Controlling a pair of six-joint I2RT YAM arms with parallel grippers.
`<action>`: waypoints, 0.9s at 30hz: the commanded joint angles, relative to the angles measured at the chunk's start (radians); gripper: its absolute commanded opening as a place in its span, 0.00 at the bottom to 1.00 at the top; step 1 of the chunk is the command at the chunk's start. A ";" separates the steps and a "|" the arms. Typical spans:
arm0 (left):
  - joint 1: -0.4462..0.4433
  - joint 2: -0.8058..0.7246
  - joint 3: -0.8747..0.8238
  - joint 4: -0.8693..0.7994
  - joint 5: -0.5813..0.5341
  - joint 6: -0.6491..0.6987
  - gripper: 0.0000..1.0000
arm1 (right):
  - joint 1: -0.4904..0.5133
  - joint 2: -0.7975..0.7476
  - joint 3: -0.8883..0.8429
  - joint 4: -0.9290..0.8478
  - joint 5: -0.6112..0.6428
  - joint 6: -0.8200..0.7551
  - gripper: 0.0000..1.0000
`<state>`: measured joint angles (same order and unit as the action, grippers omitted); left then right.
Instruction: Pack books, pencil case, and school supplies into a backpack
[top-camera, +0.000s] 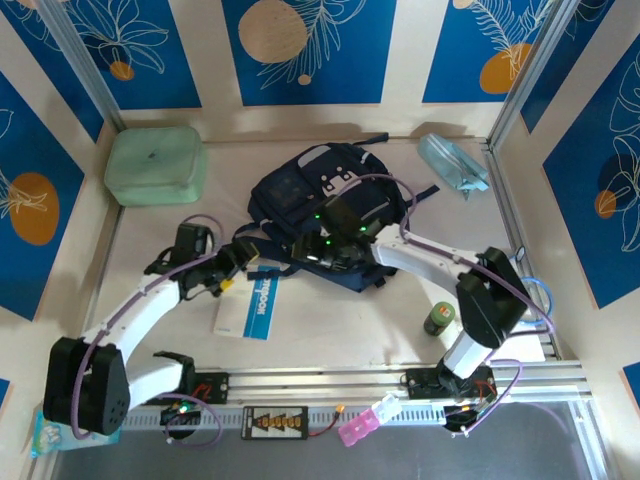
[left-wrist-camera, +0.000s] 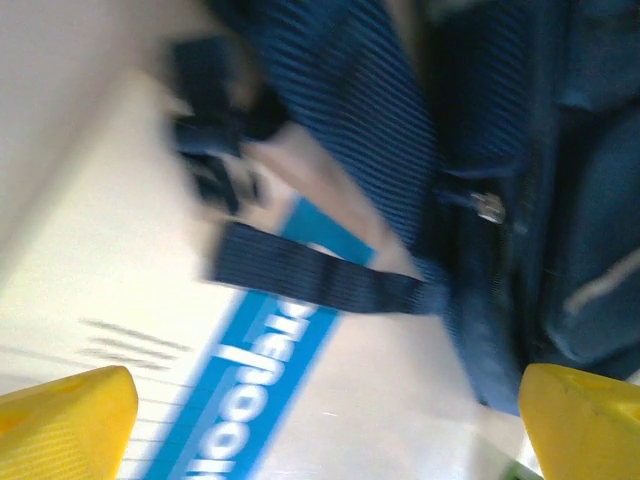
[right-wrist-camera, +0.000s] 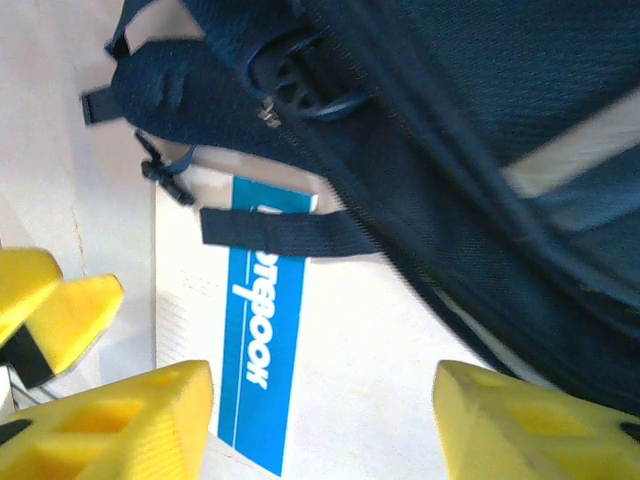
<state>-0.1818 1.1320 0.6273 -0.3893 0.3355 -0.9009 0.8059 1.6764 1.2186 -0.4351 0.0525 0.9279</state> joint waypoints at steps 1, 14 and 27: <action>0.058 -0.003 0.035 -0.214 -0.060 0.188 0.97 | 0.056 0.083 0.076 -0.004 -0.074 -0.031 0.57; 0.142 0.028 0.037 -0.255 -0.131 0.269 1.00 | 0.182 0.463 0.371 -0.043 -0.233 -0.093 0.51; 0.128 0.035 0.029 -0.244 -0.044 0.278 1.00 | 0.138 0.390 0.186 -0.200 -0.143 -0.163 0.51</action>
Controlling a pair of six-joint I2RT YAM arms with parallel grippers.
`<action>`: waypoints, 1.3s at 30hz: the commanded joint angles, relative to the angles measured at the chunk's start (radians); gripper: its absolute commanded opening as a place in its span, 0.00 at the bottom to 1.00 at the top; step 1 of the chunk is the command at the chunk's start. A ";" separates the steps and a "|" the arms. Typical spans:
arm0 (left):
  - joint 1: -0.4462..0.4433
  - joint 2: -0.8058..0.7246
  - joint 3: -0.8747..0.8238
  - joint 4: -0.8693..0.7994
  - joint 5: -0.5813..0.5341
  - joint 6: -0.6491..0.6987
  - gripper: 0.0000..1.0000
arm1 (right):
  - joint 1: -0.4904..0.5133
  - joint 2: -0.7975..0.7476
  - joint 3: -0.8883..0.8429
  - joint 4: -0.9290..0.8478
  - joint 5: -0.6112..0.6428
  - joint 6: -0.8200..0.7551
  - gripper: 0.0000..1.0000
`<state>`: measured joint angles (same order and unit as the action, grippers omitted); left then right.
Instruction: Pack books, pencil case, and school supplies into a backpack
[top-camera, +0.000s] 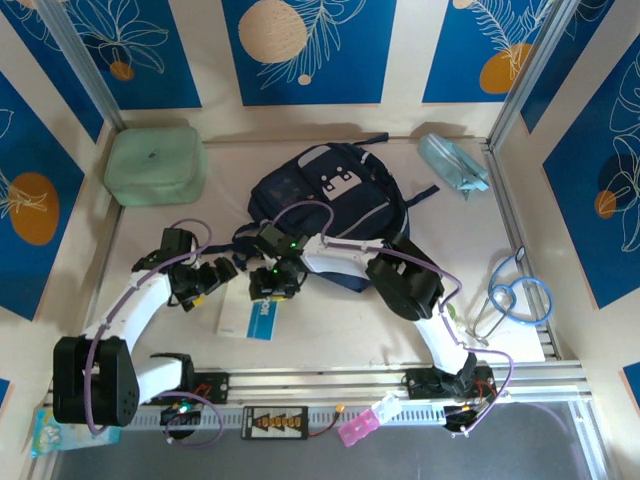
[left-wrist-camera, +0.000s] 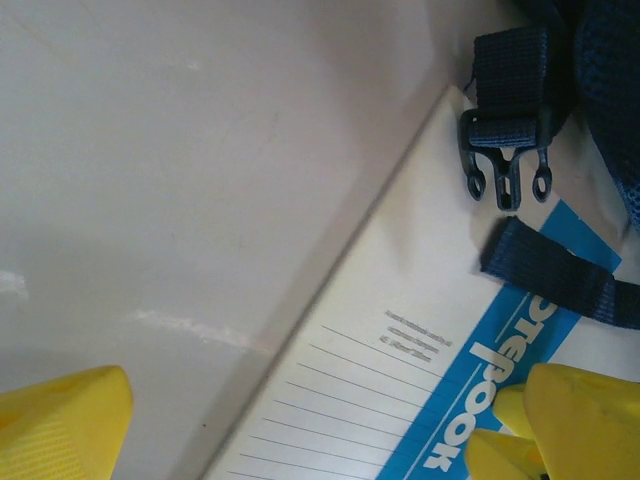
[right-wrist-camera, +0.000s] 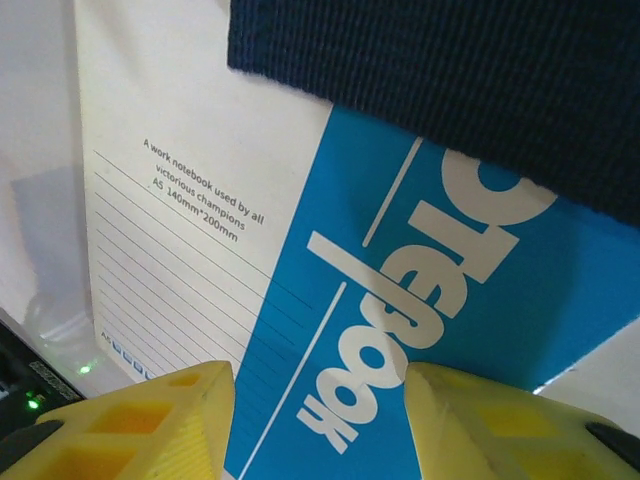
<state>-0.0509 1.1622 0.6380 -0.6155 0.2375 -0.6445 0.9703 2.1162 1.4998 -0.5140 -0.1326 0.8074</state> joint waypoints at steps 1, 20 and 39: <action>-0.010 0.007 0.016 -0.014 0.067 0.022 1.00 | -0.032 -0.070 -0.129 -0.129 0.054 -0.052 0.51; -0.430 0.039 -0.018 0.138 0.111 -0.242 0.75 | -0.125 -0.309 -0.301 -0.097 0.189 -0.027 0.49; -0.521 0.139 -0.070 0.281 0.087 -0.361 0.43 | -0.113 -0.190 -0.296 -0.119 0.211 -0.020 0.34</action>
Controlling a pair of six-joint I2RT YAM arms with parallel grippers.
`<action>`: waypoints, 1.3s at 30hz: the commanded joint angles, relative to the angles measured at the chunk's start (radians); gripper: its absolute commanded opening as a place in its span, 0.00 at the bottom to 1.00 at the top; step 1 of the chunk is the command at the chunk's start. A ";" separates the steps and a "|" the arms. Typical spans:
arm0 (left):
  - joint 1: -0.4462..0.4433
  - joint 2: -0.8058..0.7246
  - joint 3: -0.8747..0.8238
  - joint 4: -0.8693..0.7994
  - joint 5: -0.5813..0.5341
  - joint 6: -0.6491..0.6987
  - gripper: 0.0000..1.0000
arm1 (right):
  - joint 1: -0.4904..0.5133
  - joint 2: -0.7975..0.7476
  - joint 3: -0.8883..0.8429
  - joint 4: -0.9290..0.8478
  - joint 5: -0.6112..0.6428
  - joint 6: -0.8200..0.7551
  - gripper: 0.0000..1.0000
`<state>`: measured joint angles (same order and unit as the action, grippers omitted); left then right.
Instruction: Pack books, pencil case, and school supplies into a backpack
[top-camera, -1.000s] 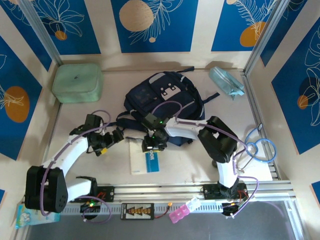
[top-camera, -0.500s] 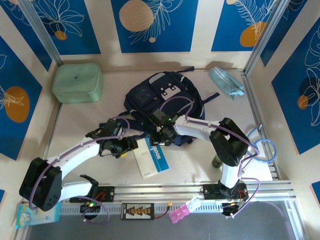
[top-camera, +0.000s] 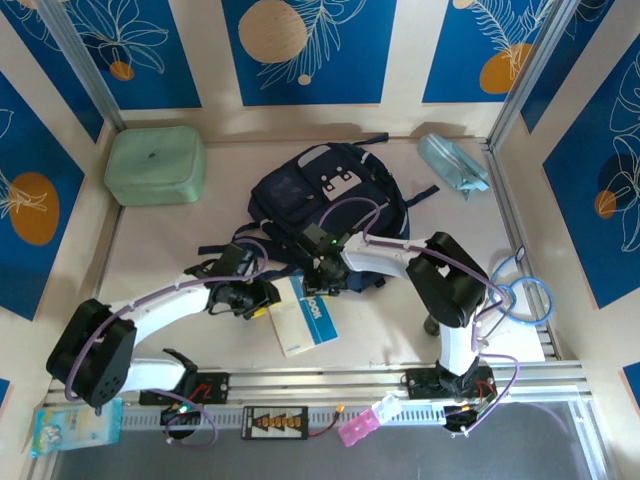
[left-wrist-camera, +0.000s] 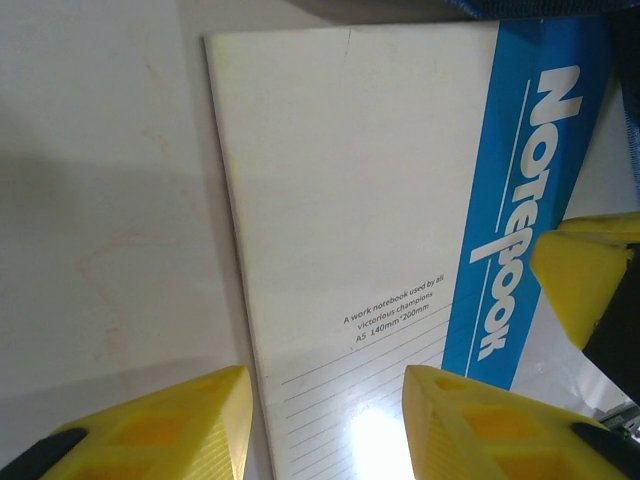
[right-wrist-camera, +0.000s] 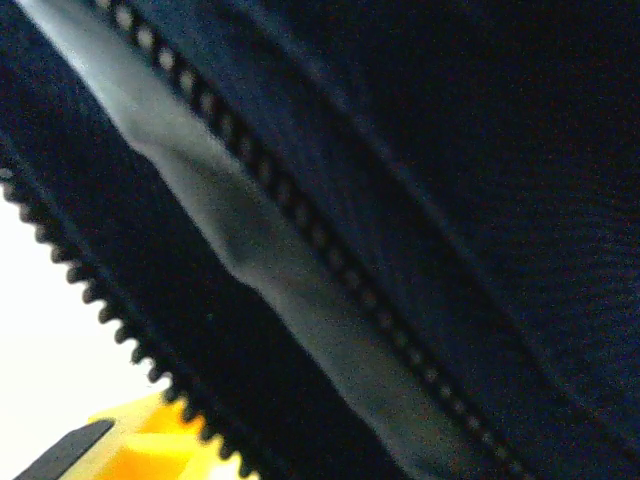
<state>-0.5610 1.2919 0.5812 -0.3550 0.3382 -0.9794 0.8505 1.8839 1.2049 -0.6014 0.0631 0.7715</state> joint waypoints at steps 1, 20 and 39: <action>-0.013 0.015 -0.017 0.033 -0.006 -0.030 0.42 | 0.007 0.046 -0.001 -0.032 0.016 0.017 0.33; -0.028 0.104 -0.026 0.118 0.040 -0.033 0.43 | 0.007 0.064 -0.011 -0.037 0.021 0.027 0.33; -0.028 0.080 0.010 0.085 0.048 -0.025 0.54 | -0.001 0.063 -0.018 -0.034 0.013 0.038 0.32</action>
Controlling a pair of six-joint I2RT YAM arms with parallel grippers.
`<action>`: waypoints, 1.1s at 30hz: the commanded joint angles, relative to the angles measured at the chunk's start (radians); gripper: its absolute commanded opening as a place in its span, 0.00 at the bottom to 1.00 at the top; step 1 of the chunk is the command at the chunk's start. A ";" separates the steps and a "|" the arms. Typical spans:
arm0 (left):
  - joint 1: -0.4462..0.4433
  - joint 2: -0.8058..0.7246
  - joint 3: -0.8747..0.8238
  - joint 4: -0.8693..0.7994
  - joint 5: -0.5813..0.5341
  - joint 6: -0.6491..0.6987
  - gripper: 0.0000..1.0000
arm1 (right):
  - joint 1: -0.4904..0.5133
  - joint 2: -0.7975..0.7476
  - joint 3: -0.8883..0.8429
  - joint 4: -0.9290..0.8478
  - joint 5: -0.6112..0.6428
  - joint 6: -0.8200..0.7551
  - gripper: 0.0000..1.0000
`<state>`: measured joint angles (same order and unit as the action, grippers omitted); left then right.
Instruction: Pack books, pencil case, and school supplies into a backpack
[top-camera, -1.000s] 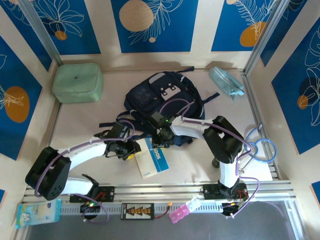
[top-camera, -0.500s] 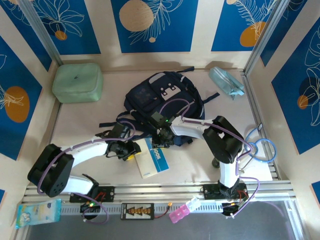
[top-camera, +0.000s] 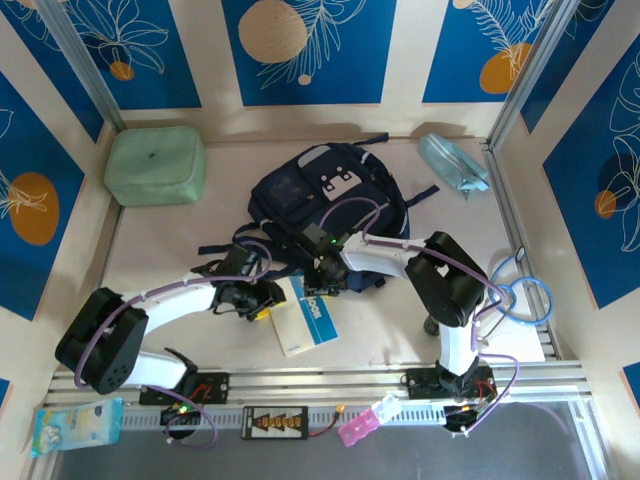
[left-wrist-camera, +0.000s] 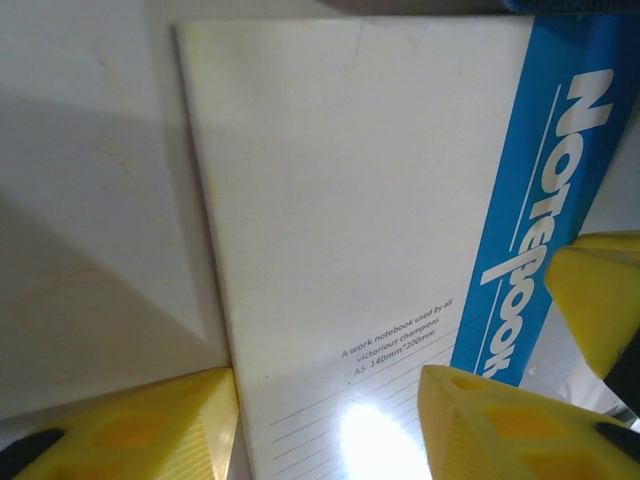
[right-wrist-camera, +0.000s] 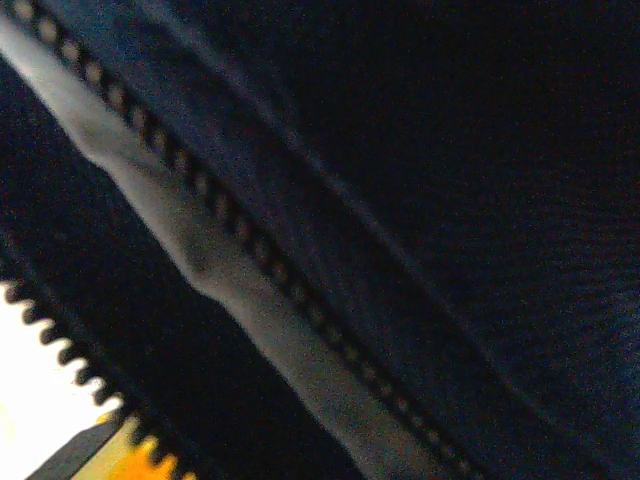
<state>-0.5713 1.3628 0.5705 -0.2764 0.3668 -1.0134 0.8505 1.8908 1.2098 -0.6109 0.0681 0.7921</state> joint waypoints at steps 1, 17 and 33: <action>-0.018 0.013 0.019 0.005 0.018 0.011 0.55 | -0.001 0.057 -0.023 -0.024 0.008 0.017 0.32; -0.018 -0.049 0.096 0.013 0.160 0.070 0.48 | -0.002 0.049 -0.027 -0.030 0.009 0.020 0.32; -0.017 -0.059 0.083 0.083 0.196 0.107 0.42 | 0.007 0.056 -0.019 -0.071 0.043 0.026 0.32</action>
<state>-0.5728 1.2926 0.6552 -0.2958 0.5140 -0.9169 0.8497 1.8908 1.2102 -0.6212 0.0807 0.7982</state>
